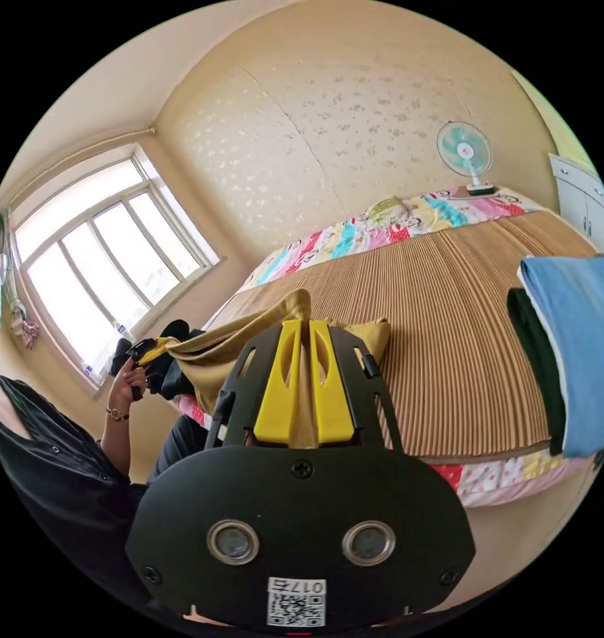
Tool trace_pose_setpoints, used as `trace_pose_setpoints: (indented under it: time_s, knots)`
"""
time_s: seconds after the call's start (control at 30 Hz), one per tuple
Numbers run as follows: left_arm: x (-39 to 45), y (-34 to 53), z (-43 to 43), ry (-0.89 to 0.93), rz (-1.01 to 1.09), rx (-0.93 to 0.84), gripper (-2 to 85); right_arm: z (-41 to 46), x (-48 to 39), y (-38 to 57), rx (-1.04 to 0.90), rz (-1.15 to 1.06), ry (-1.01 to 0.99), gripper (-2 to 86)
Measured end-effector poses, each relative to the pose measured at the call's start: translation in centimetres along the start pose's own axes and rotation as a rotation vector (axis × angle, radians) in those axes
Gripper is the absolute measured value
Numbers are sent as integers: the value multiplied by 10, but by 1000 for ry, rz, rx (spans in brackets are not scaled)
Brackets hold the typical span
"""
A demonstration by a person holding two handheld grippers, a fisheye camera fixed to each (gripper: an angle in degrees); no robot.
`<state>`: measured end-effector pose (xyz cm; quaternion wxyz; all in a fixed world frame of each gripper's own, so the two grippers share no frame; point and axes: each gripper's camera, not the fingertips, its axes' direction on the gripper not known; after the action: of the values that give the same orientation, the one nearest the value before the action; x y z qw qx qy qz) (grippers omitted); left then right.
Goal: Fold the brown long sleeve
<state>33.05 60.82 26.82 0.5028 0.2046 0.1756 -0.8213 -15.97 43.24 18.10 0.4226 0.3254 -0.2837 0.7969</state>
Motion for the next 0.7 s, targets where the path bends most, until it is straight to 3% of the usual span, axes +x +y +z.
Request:
trace_pose_setpoints:
  time_s: [0.1,0.27,0.37,0.47,0.6,0.7]
  knots:
    - [-8,-39,32,-83,-38,24,47,36,4,-53,-35,-45,-2,31]
    - [-30,-97,109,-402,-55,29,57,176,23,-112,-244,-40,343,40]
    - [-33,-95,120,-397,-38,-2,97,213,31,-109,-294,34,405,55]
    - [-28,-60,106,-408,3,-5,115,204,7,-92,-247,38,349,68]
    - [-43,-5,106,-405,-54,-160,141,206,-33,-65,-241,-12,271,73]
    - [-61,26,111,-353,-145,-228,161,234,-66,-58,-319,-25,82,90]
